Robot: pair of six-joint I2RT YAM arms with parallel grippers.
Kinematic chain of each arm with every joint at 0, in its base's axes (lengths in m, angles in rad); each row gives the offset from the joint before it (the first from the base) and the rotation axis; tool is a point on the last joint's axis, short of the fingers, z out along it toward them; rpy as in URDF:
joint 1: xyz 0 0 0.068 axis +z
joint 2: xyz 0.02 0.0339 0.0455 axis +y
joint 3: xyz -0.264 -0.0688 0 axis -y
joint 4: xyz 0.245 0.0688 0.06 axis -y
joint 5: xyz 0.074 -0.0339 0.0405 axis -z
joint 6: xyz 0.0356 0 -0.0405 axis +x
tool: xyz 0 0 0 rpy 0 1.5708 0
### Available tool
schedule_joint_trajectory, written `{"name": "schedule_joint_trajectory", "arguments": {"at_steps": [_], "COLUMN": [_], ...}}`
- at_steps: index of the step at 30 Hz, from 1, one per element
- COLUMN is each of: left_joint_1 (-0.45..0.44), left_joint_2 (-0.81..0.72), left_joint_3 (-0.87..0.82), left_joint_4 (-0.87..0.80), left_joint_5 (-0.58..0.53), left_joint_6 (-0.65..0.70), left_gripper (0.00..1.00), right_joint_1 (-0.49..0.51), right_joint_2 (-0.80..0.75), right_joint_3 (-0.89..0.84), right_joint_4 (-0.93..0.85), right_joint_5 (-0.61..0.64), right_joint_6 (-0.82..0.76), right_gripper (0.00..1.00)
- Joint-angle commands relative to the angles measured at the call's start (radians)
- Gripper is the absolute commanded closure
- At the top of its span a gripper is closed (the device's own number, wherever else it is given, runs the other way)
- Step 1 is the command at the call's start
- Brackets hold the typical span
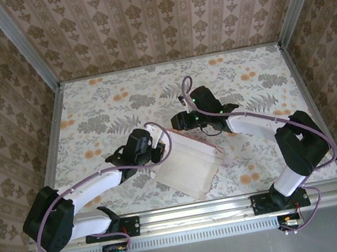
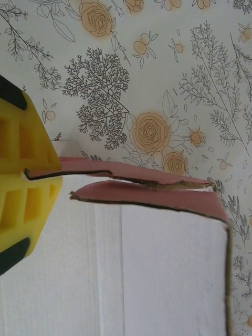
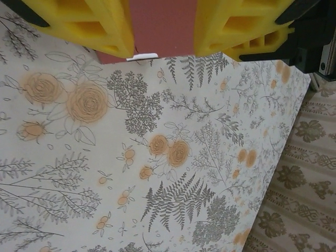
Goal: Fold the paper box
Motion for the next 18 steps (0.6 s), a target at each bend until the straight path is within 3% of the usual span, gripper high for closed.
{"name": "schedule_joint_trajectory", "arguments": {"at_steps": [1,18], "left_joint_1": [0.006,0.006], "left_joint_2": [0.018,0.03], "left_joint_3": [0.012,0.024], "left_joint_4": [-0.088,-0.098], "left_joint_5": [0.024,0.035], "left_joint_6": [0.012,0.002], "left_gripper": [0.98,0.98], "right_joint_1": [0.012,0.033], "right_joint_2": [0.02,0.086], "right_joint_3": [0.033,0.049], "right_joint_4": [0.082,0.12], "right_joint_5": [-0.042,-0.072], "right_joint_6": [0.022,0.022], "right_gripper": [0.61,0.55]}}
